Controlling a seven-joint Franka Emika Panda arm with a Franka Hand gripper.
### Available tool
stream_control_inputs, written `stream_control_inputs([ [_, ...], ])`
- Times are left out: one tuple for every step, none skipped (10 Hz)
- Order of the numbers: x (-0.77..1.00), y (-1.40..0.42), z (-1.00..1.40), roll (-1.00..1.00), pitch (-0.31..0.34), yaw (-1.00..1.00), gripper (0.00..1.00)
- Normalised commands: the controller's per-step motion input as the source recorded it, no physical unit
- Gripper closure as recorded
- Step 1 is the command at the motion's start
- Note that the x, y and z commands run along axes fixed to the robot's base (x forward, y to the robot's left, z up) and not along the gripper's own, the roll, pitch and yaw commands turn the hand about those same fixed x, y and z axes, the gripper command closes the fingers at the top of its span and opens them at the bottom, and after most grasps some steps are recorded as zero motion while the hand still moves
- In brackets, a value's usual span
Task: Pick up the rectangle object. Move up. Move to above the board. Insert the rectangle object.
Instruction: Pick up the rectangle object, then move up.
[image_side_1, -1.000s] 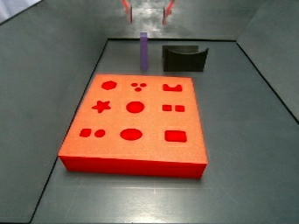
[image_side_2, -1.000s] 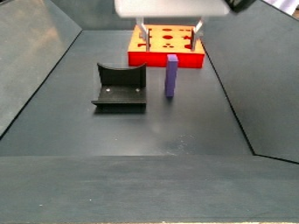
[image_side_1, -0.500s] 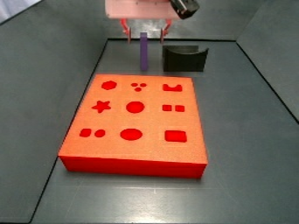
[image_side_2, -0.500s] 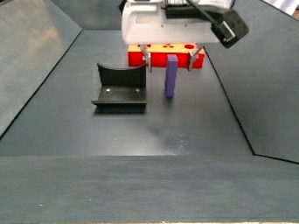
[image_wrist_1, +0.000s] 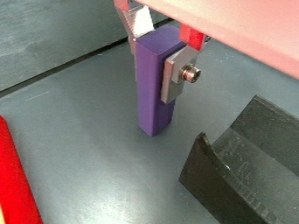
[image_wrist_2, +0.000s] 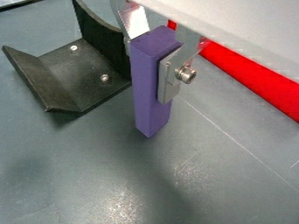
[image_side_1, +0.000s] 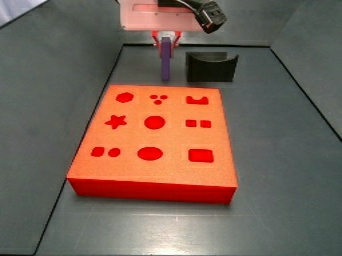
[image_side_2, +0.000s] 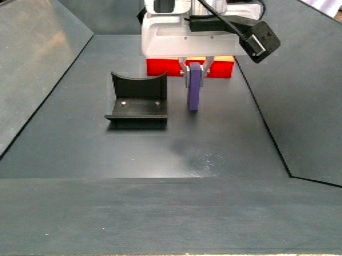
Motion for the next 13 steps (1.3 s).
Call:
stream_control_inputs([
  [0.0, 0.0, 0.0, 0.0, 0.0, 0.0, 1.0],
  [0.0, 0.0, 0.0, 0.0, 0.0, 0.0, 1.0],
  [0.0, 0.0, 0.0, 0.0, 0.0, 0.0, 1.0],
  [0.0, 0.0, 0.0, 0.0, 0.0, 0.0, 1.0],
  [0.0, 0.0, 0.0, 0.0, 0.0, 0.0, 1.0],
  [0.0, 0.0, 0.0, 0.0, 0.0, 0.0, 1.0],
  [0.0, 0.0, 0.0, 0.0, 0.0, 0.0, 1.0],
  [0.0, 0.0, 0.0, 0.0, 0.0, 0.0, 1.0],
  [0.0, 0.0, 0.0, 0.0, 0.0, 0.0, 1.0],
  [0.0, 0.0, 0.83, 0.0, 0.0, 0.0, 1.0],
  [-0.05, 0.03, 0.81, 0.0, 0.02, 0.03, 1.0],
  [-0.07, 0.03, 0.72, 0.0, 0.031, 0.02, 1.0],
  [-0.05, 0.02, 0.58, 0.01, 0.025, 0.02, 1.0],
])
